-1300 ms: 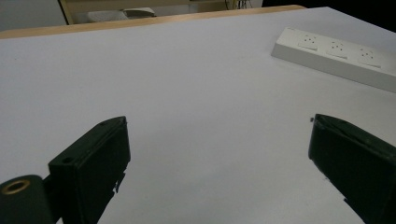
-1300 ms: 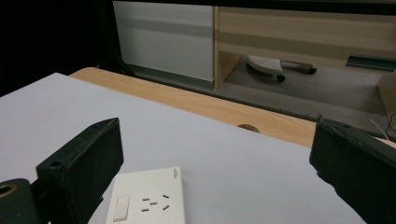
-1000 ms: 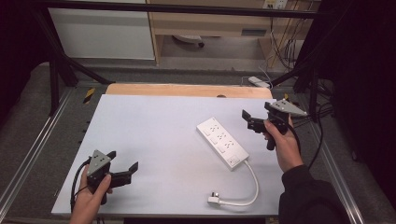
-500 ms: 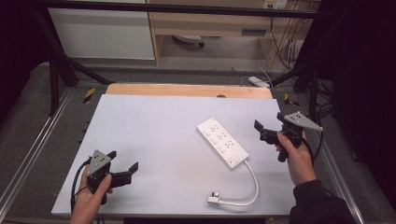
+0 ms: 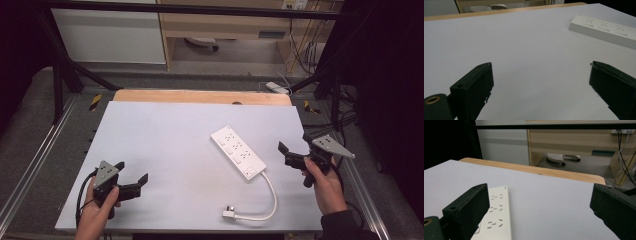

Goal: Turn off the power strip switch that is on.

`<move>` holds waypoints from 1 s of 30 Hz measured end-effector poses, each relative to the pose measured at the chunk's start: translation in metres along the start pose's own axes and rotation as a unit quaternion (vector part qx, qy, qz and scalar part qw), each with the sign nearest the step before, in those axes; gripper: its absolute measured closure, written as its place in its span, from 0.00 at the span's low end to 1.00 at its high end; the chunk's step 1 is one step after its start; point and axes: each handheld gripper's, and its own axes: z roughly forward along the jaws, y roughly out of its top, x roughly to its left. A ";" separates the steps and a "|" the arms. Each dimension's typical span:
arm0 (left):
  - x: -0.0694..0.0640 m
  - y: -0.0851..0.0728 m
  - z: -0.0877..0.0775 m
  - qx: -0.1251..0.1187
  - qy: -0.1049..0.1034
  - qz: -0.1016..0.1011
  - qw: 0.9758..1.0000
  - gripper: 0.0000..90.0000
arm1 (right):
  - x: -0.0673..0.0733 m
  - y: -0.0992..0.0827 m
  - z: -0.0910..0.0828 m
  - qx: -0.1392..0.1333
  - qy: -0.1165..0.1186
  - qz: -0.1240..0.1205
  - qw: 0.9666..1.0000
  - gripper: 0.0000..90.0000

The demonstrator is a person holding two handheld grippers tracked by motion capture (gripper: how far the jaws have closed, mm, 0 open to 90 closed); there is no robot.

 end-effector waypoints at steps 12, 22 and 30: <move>0.000 0.000 -0.001 -0.003 -0.001 0.002 1.000 0.06 | 0.004 -0.019 -0.015 0.001 0.001 0.001 1.000 0.03; 0.001 0.001 -0.002 -0.004 0.000 0.001 1.000 0.06 | 0.011 -0.044 -0.020 0.017 0.016 0.008 1.000 0.03; 0.000 0.001 -0.002 -0.004 0.000 0.002 1.000 0.06 | 0.018 -0.059 -0.026 0.027 0.029 0.005 0.999 0.03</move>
